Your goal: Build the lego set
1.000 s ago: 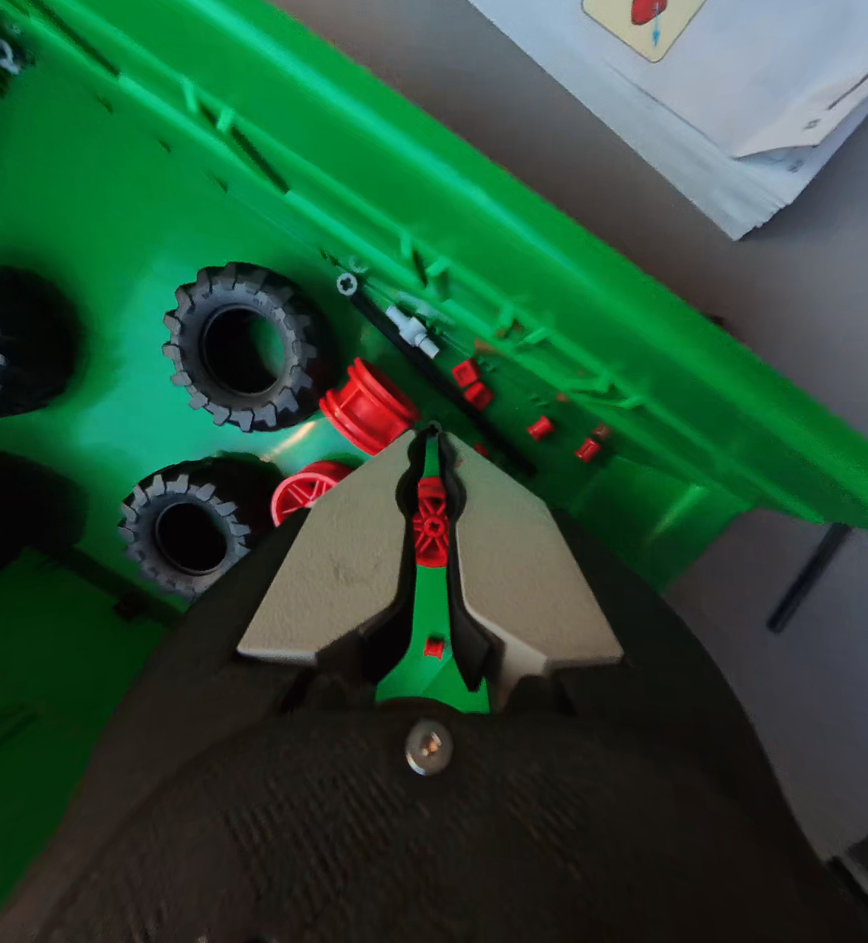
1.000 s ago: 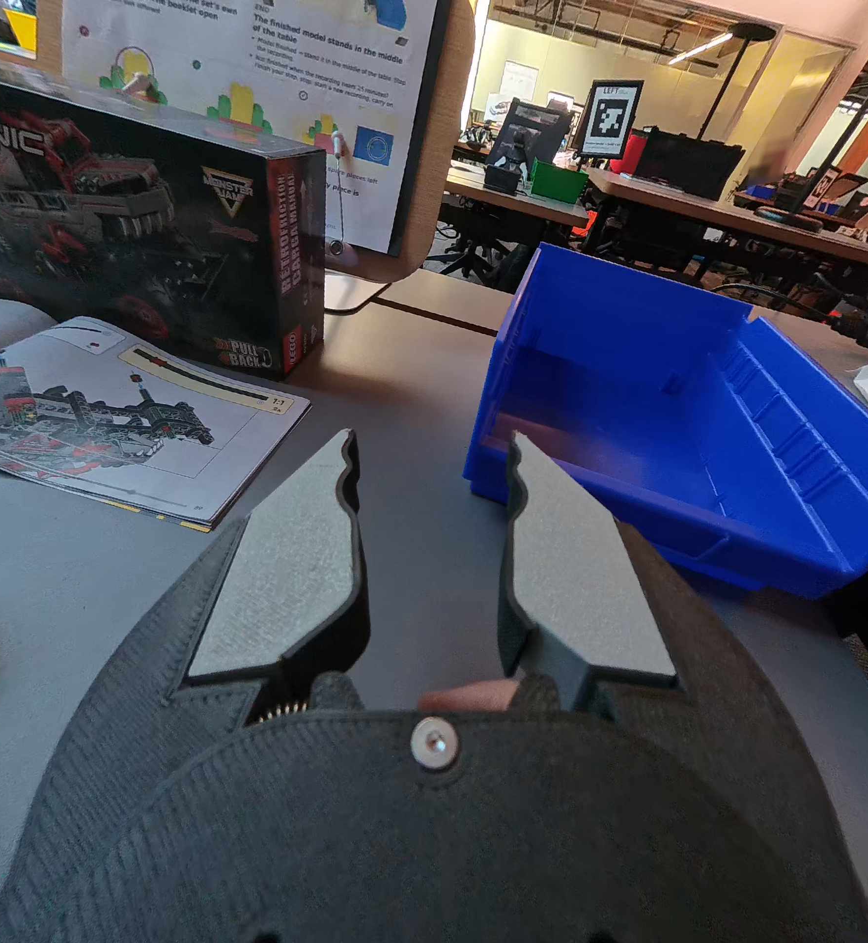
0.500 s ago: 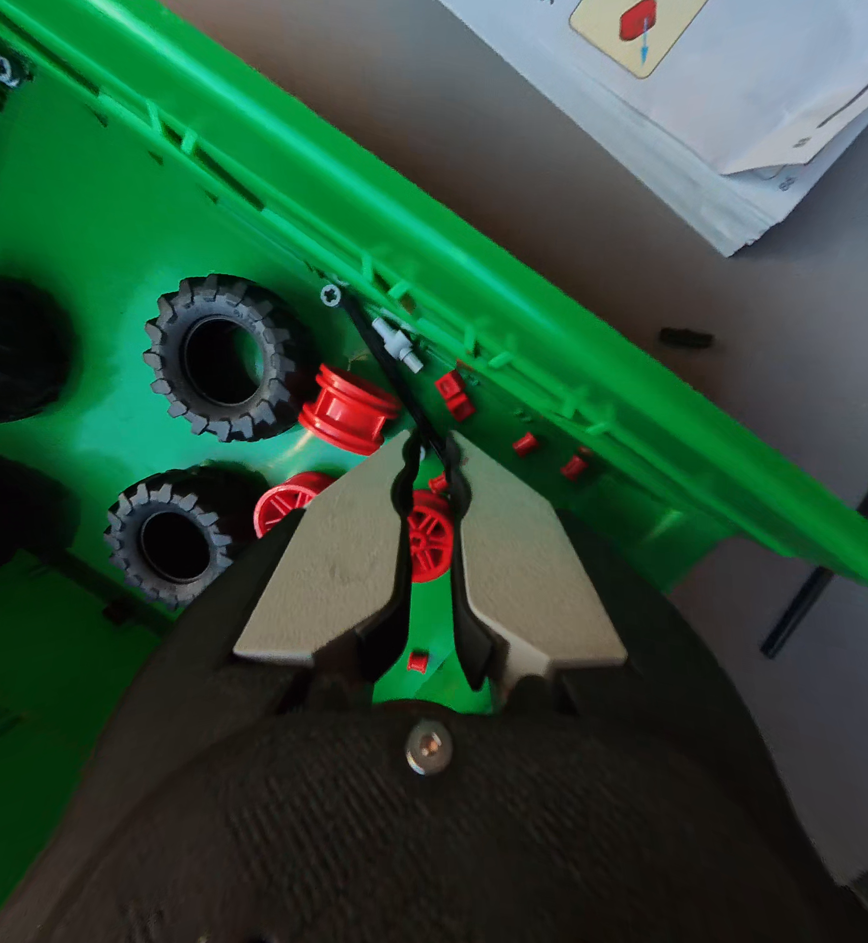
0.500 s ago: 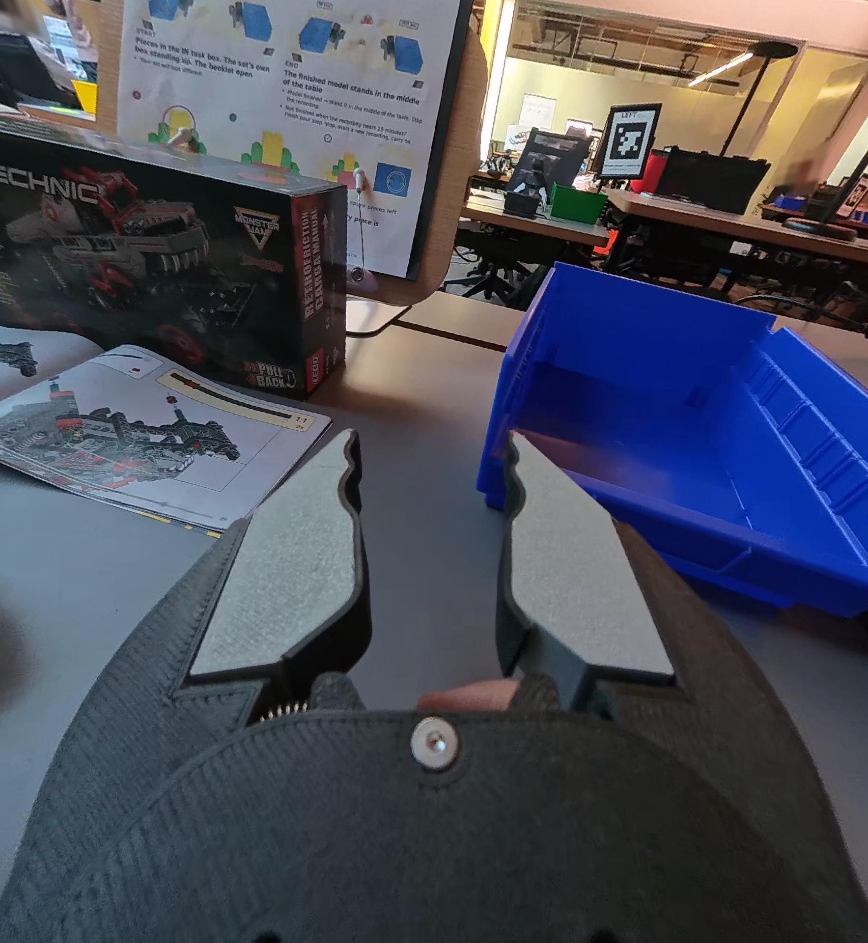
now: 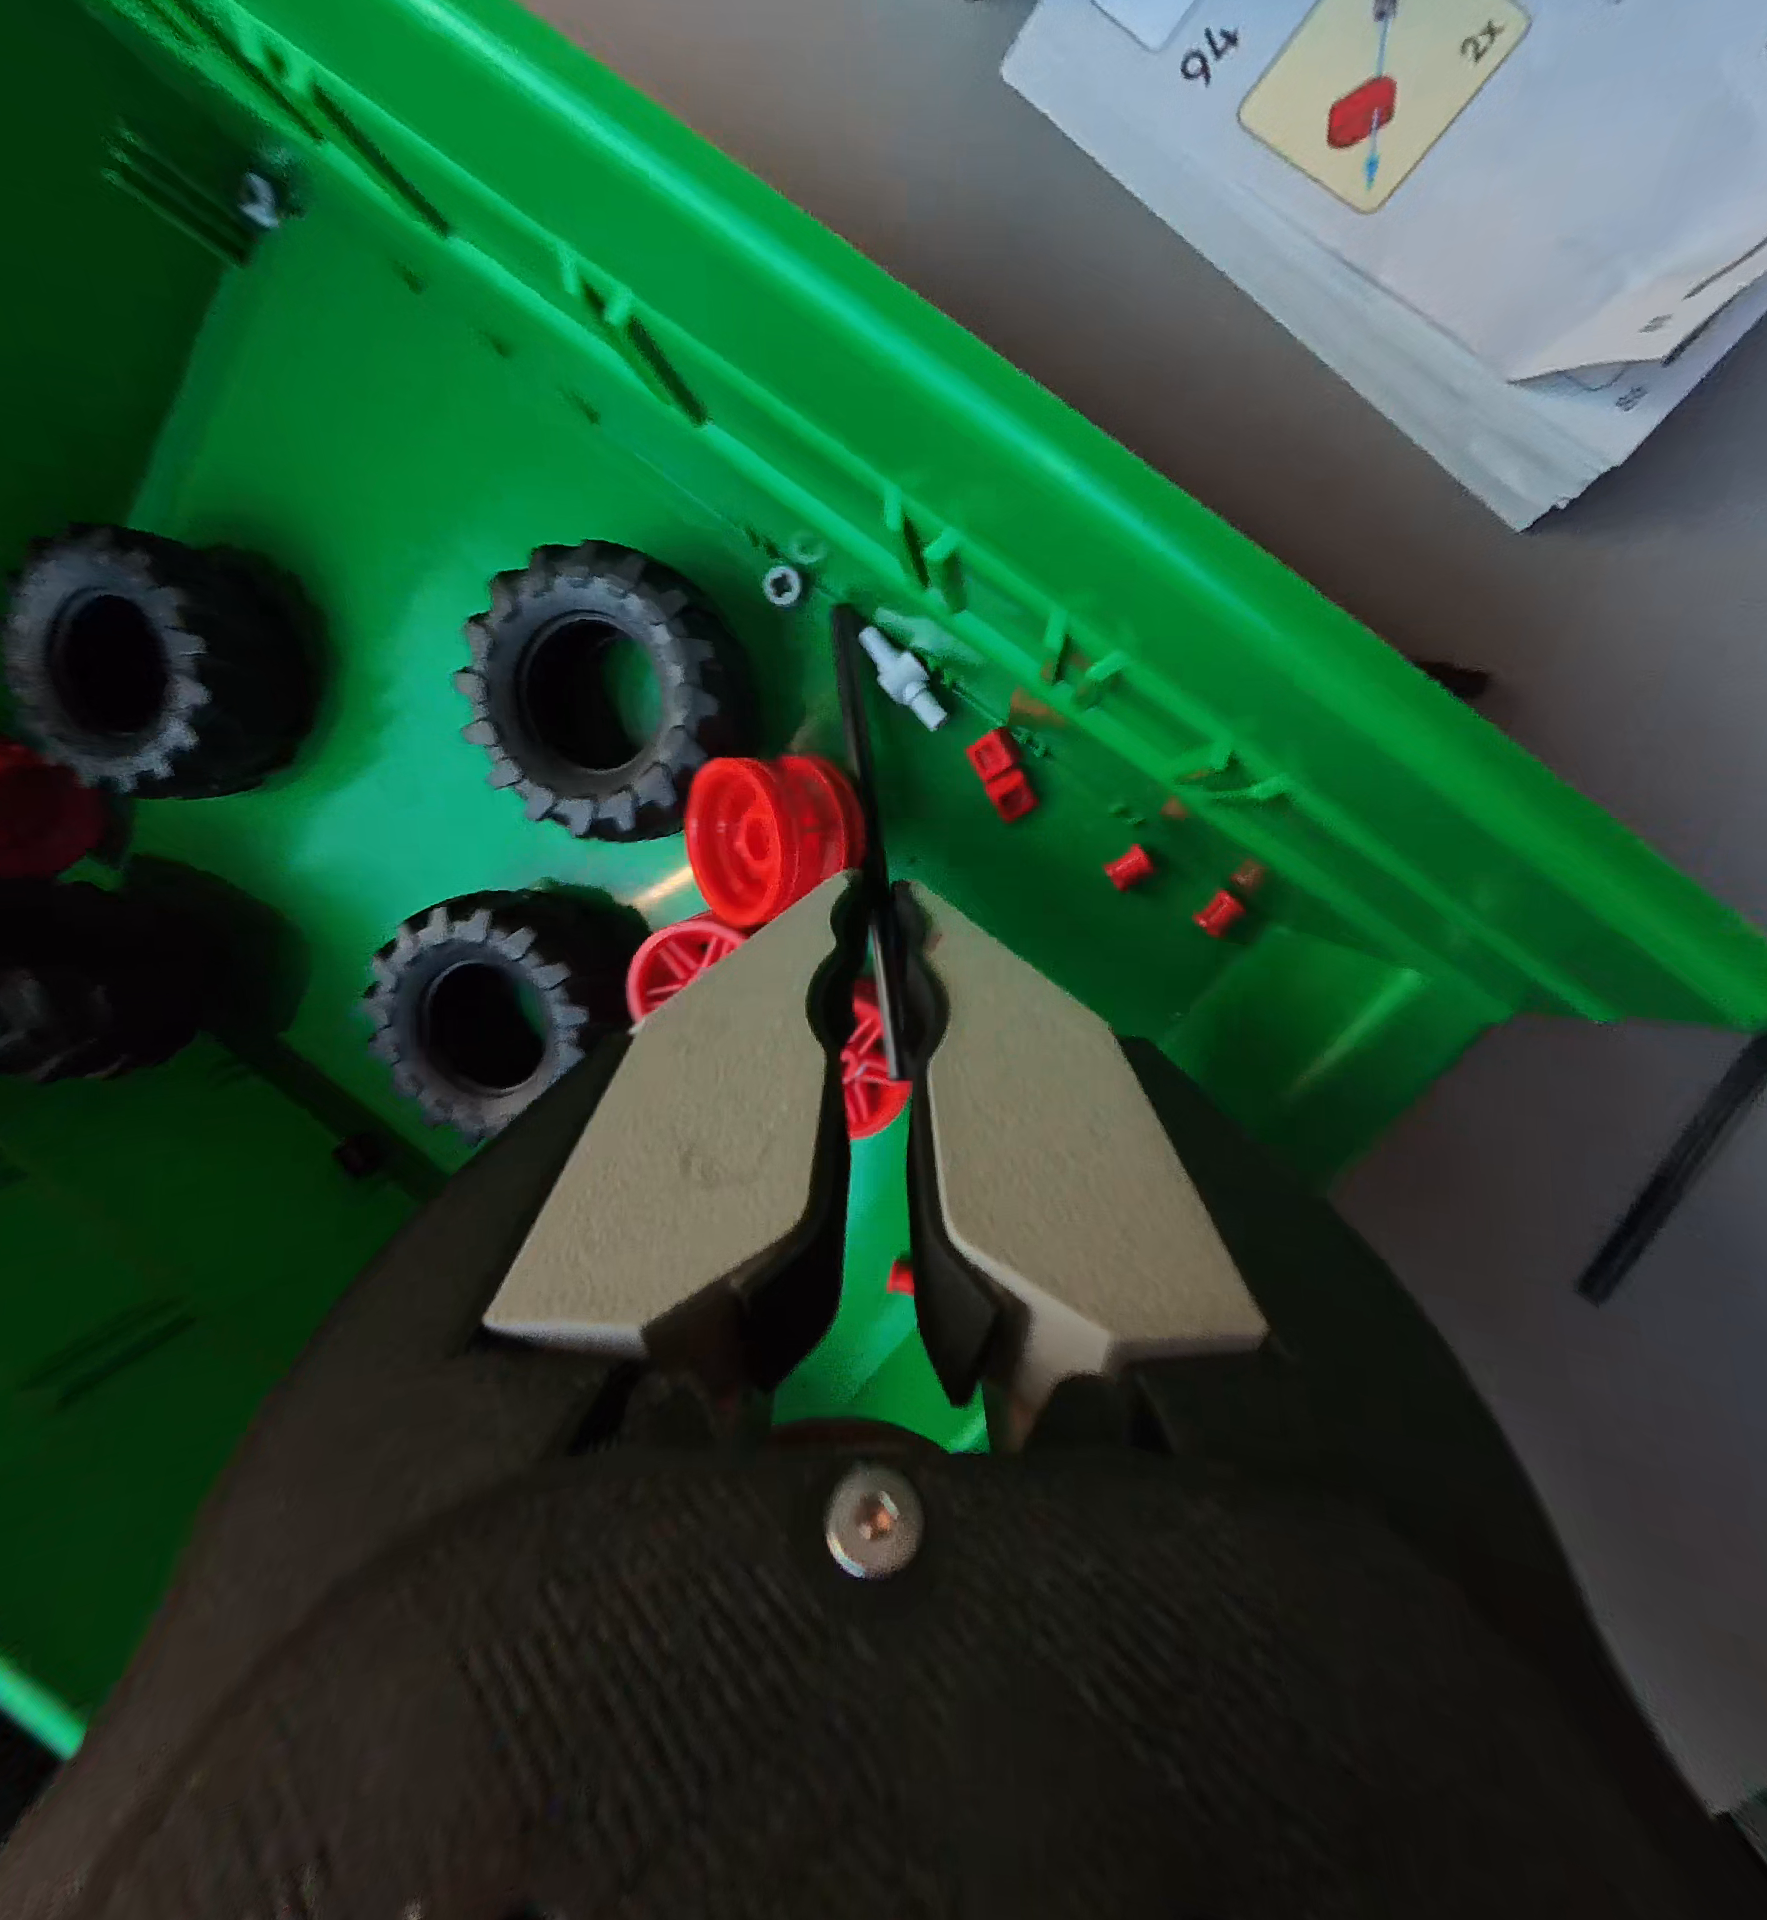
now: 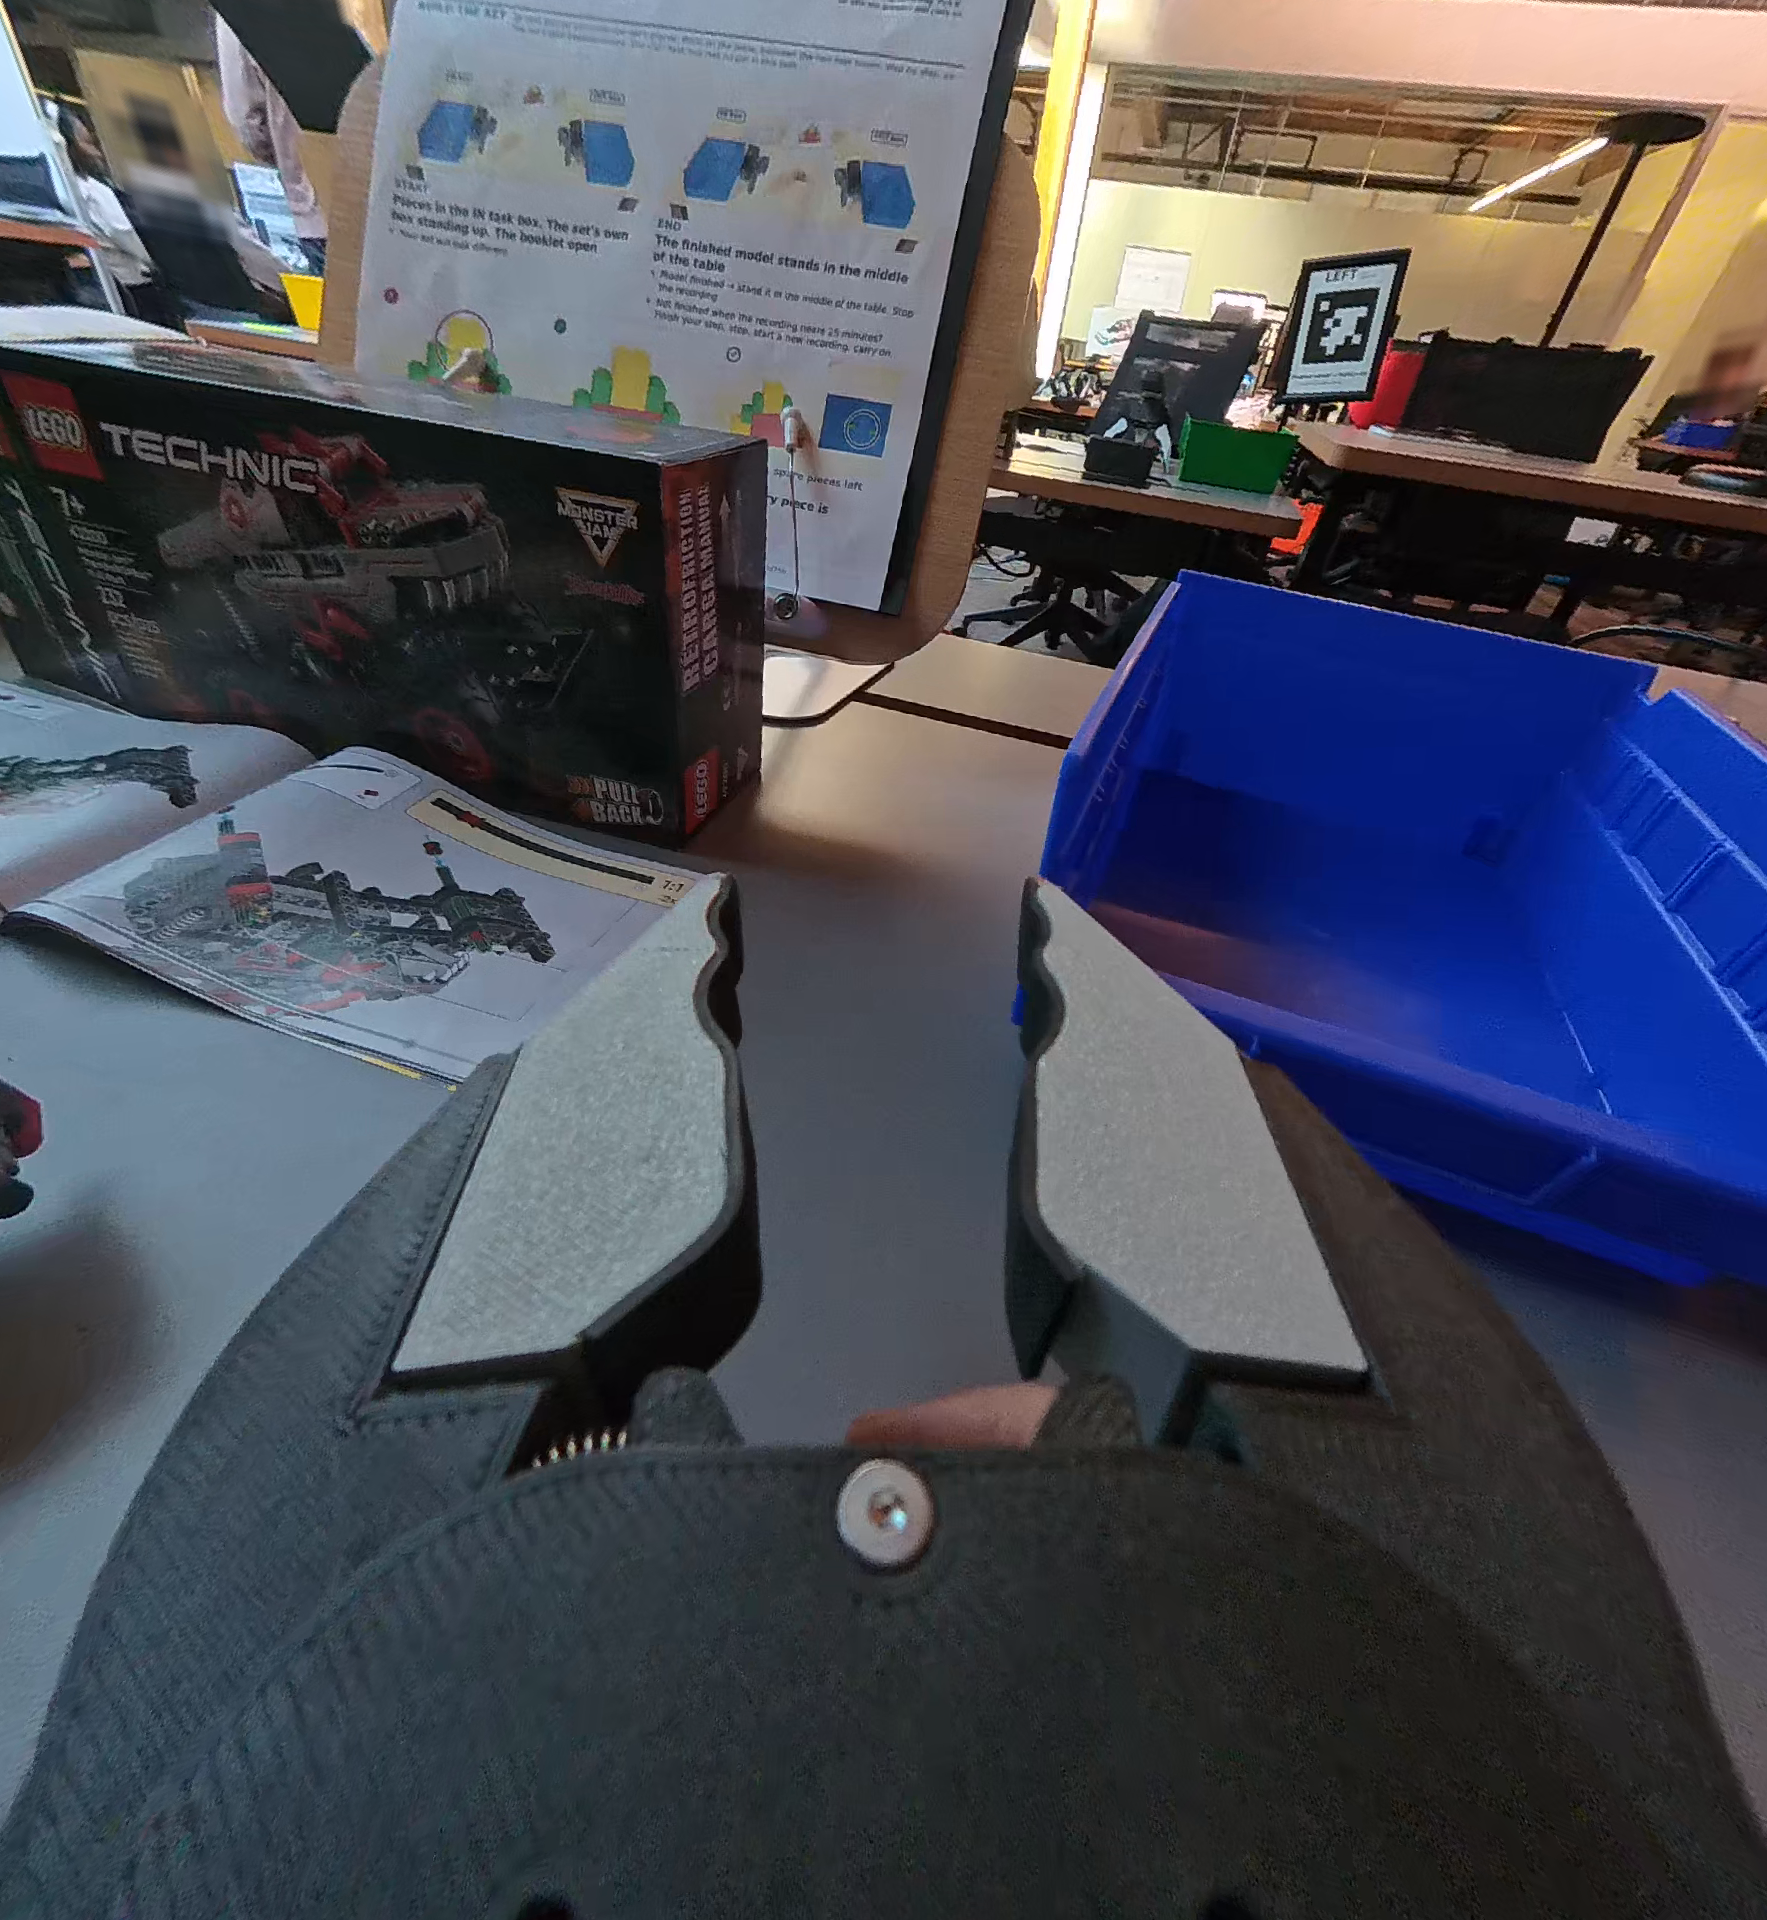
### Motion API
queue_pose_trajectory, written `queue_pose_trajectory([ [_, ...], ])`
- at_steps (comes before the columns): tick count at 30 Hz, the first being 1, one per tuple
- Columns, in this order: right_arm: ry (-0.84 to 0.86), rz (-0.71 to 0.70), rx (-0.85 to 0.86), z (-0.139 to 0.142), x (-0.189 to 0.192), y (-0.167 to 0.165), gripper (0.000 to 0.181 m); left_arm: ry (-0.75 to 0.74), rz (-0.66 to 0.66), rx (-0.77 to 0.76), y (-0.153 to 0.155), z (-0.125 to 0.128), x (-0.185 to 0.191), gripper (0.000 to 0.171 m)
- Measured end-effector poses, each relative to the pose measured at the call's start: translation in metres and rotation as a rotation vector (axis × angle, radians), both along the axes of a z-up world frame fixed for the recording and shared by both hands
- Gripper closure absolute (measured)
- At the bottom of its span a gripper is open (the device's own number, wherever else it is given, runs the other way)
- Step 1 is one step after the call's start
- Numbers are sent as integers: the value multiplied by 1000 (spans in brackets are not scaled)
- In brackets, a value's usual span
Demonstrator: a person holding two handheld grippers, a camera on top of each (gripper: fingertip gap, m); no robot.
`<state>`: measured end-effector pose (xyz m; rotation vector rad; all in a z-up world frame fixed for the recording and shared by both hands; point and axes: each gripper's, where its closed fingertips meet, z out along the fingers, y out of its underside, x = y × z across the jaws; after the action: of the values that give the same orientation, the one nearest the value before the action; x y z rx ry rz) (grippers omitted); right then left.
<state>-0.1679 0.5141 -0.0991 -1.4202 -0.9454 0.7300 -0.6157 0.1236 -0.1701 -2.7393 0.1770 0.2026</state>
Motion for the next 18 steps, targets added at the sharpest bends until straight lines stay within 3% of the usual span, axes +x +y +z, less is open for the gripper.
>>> queue_pose_trajectory([
  [8,31,37,-6,4,-1,-6,132,50,17,69,-9,42,-1,171],
  [18,58,83,-17,8,-3,-14,132,132,16,221,-25,128,17,171],
])
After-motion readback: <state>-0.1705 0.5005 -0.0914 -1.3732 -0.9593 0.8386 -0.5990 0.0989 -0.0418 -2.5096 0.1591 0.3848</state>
